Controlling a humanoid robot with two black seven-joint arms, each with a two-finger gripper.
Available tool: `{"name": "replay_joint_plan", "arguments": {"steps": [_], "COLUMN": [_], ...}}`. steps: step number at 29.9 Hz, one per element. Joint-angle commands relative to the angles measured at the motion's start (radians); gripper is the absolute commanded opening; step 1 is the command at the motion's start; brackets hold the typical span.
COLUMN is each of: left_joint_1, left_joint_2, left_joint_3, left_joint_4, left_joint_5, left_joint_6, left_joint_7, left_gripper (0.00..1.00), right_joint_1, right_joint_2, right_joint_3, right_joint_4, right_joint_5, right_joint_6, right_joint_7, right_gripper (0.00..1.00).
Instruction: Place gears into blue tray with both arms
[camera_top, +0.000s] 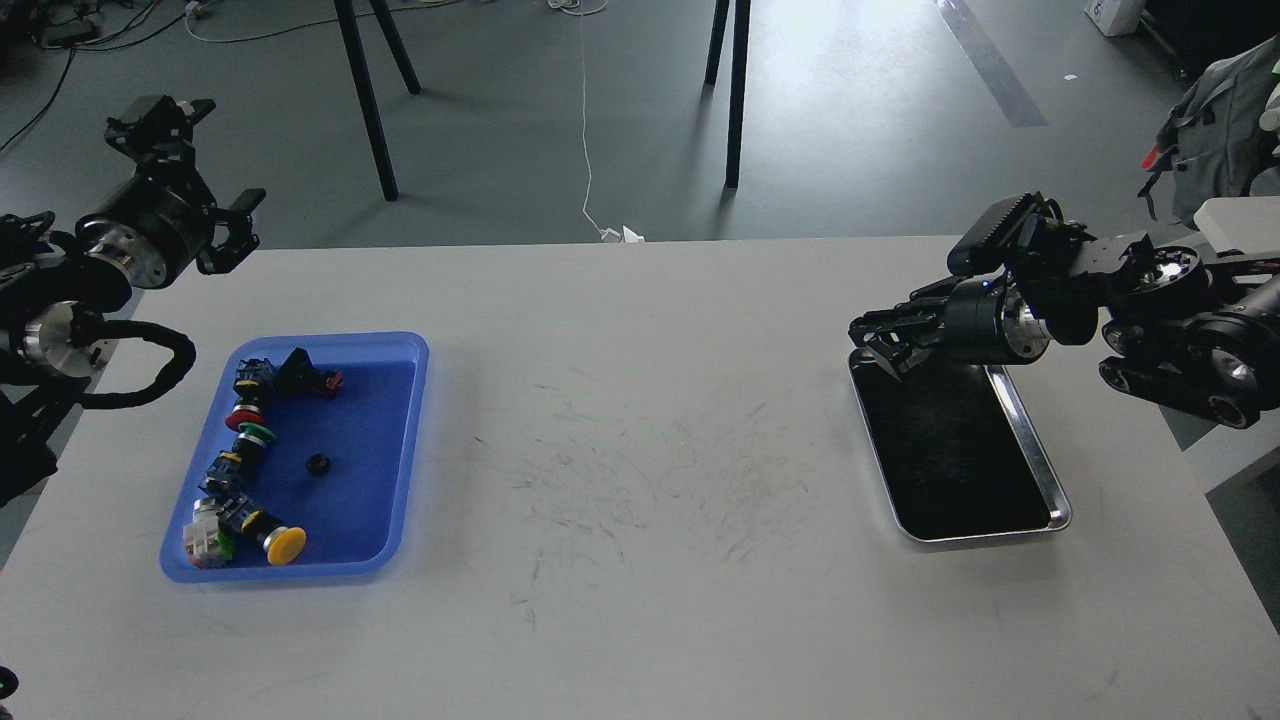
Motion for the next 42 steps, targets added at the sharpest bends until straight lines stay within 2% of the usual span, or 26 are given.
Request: {"name": "replay_joint_plan", "arguments": {"steps": [1, 8, 12, 19, 29, 32, 42], "left_joint_1": [0.001, 0.005, 0.005, 0.019, 0.027, 0.027, 0.035], "left_joint_2": [0.010, 0.040, 0.048, 0.052, 0.053, 0.052, 0.054], "left_joint_3": [-0.001, -0.002, -0.002, -0.004, -0.024, -0.028, -0.030], "left_joint_4": [-0.001, -0.004, -0.004, -0.007, -0.009, -0.007, -0.009], "left_joint_5": [-0.002, -0.002, -0.002, -0.018, -0.032, -0.032, -0.032], "left_joint_6": [-0.001, -0.010, -0.018, -0.015, -0.014, -0.014, -0.014], "left_joint_7": [-0.001, -0.001, -0.001, -0.006, -0.008, -0.008, -0.015], "left_gripper": [0.99, 0.99, 0.99, 0.99, 0.99, 0.99, 0.99], "right_joint_1": [0.012, -0.002, -0.034, -0.111, -0.243, -0.274, -0.315], "right_joint_2": [0.021, 0.087, 0.142, 0.314, 0.475, 0.484, 0.484], "right_joint_3": [0.074, 0.157, 0.175, 0.188, 0.186, 0.179, 0.165], "right_joint_4": [-0.027, -0.035, -0.023, -0.033, -0.093, -0.122, -0.165], "right_joint_5": [0.001, 0.001, 0.014, 0.011, 0.004, -0.003, -0.009], "right_joint_6": [0.001, -0.066, -0.167, -0.278, -0.364, -0.385, -0.401], "right_joint_7": [-0.001, -0.005, -0.003, -0.001, 0.022, 0.041, 0.058], "right_gripper": [0.01, 0.01, 0.01, 0.01, 0.01, 0.01, 0.01]}}
